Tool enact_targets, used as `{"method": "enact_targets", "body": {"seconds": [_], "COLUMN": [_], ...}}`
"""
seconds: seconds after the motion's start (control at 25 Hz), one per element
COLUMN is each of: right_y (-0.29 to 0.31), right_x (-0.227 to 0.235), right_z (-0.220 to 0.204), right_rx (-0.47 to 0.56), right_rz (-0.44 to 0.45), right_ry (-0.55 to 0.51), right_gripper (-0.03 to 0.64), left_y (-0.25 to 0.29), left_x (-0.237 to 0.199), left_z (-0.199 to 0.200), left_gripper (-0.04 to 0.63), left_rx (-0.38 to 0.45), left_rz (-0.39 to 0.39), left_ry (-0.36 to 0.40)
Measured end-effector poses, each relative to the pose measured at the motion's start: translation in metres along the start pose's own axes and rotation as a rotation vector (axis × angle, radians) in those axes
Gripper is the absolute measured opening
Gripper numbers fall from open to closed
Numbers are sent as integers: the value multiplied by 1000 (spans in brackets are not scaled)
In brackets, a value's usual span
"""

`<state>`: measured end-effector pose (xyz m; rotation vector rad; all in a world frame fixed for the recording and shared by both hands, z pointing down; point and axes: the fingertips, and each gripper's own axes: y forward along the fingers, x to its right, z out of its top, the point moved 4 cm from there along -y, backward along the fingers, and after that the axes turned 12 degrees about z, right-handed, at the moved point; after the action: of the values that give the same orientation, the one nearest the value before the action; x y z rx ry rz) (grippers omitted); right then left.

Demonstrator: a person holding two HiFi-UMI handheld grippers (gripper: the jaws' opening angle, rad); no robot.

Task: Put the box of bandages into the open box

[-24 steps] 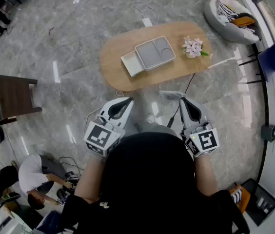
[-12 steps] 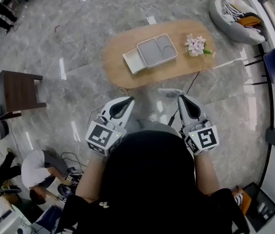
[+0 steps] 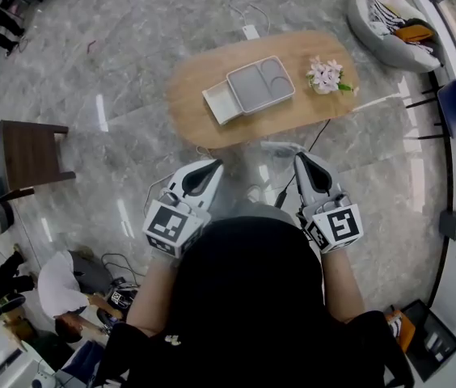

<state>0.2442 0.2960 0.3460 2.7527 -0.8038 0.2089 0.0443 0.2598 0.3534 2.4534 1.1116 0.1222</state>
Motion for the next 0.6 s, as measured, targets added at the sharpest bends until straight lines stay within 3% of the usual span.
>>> {"method": "enact_targets", "body": {"seconds": [0.6], "right_y": [138], "right_x": [18], "right_z": [19], "right_rx": [-64], "right_rz": [-63], "right_ry": [15], "right_gripper": [-3], "left_y": [40], "left_x": [-140], "left_z": [16], "left_gripper": [11], "left_rx": [-11], "left_rz": [-69], "left_ry": [-35]}}
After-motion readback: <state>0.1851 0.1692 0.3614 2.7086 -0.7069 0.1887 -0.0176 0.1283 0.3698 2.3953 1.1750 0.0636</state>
